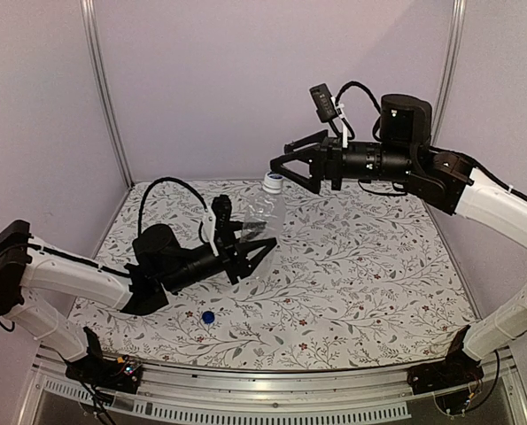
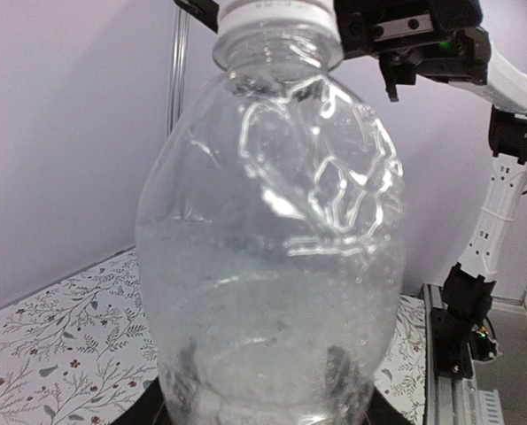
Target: Unscrew the bottle caps
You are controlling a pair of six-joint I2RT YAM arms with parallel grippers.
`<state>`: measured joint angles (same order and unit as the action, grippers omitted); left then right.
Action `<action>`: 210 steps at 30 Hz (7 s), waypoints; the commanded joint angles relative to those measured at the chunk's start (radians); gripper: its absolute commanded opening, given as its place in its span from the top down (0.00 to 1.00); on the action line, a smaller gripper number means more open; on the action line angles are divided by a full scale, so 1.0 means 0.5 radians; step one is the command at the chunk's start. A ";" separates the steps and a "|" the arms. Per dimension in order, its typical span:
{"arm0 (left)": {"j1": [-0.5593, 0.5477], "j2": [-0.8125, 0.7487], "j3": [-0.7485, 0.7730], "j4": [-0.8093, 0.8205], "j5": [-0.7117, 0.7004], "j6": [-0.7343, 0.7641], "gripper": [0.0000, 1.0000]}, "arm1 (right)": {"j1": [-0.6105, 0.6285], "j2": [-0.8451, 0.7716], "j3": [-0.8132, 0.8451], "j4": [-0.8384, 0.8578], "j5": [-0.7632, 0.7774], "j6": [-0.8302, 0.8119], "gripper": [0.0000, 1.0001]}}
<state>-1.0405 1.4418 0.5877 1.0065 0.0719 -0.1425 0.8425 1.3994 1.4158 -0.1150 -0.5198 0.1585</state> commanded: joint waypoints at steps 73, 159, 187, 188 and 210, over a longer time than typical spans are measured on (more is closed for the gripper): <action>0.044 0.061 0.004 0.279 0.802 -0.078 0.56 | -0.093 0.149 0.110 -0.246 -0.853 -0.593 0.32; -0.092 -0.033 -0.002 0.087 0.369 0.169 0.53 | 0.136 0.084 0.074 -0.202 -0.320 -0.591 0.98; 0.026 0.024 -0.058 0.294 0.734 -0.043 0.57 | -0.062 0.122 0.128 -0.371 -0.716 -0.674 0.23; 0.029 0.023 -0.057 0.285 0.693 -0.044 0.57 | -0.062 0.105 0.124 -0.367 -0.696 -0.659 0.18; -0.023 0.022 0.044 0.027 -0.139 0.018 0.54 | 0.123 0.068 0.218 -0.195 0.601 0.124 0.05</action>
<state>-1.0367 1.4643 0.5732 1.0481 0.0925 -0.1577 0.8711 1.3960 1.4799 -0.2127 -0.4141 0.1478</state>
